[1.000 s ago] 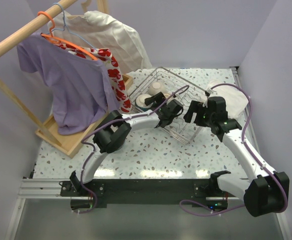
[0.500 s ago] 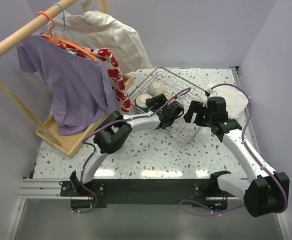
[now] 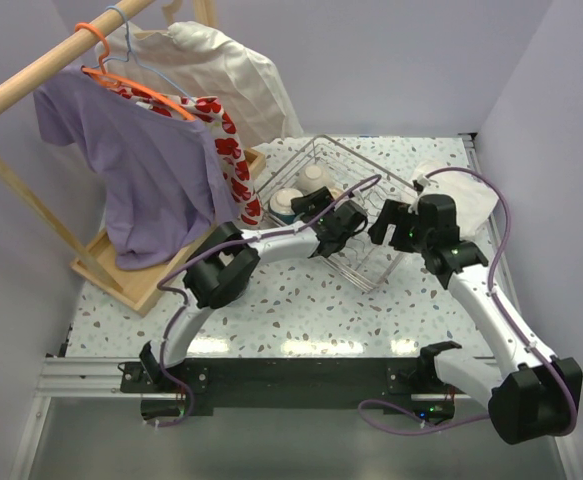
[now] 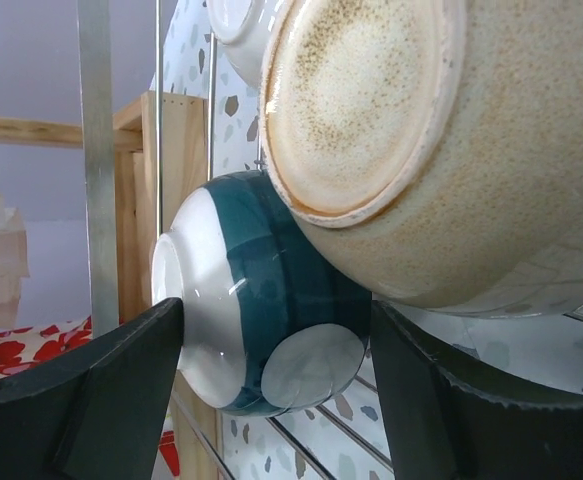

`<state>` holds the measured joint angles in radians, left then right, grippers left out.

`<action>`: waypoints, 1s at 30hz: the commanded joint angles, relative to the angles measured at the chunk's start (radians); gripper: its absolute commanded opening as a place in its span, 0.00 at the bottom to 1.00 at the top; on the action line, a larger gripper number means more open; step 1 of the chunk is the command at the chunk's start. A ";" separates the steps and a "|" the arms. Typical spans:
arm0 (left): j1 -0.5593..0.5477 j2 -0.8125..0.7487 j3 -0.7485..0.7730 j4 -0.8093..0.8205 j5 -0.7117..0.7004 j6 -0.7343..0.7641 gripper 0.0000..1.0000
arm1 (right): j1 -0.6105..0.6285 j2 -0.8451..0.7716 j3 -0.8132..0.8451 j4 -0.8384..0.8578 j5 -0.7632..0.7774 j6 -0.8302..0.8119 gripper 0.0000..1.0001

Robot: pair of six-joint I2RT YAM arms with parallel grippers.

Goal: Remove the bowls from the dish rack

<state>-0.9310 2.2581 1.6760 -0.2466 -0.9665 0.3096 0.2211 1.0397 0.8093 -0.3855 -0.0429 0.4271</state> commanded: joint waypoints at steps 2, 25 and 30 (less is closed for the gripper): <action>-0.015 -0.143 0.028 0.023 -0.061 0.054 0.57 | -0.003 -0.032 0.004 0.050 0.026 0.010 0.88; -0.015 -0.262 0.111 -0.122 0.198 -0.142 0.40 | -0.002 -0.069 0.008 0.048 0.026 0.022 0.87; -0.003 -0.279 0.114 -0.137 0.218 -0.167 0.40 | -0.003 -0.069 0.010 0.048 0.026 0.016 0.87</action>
<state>-0.9447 2.0617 1.7321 -0.3916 -0.7536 0.1825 0.2211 0.9886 0.8093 -0.3733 -0.0357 0.4351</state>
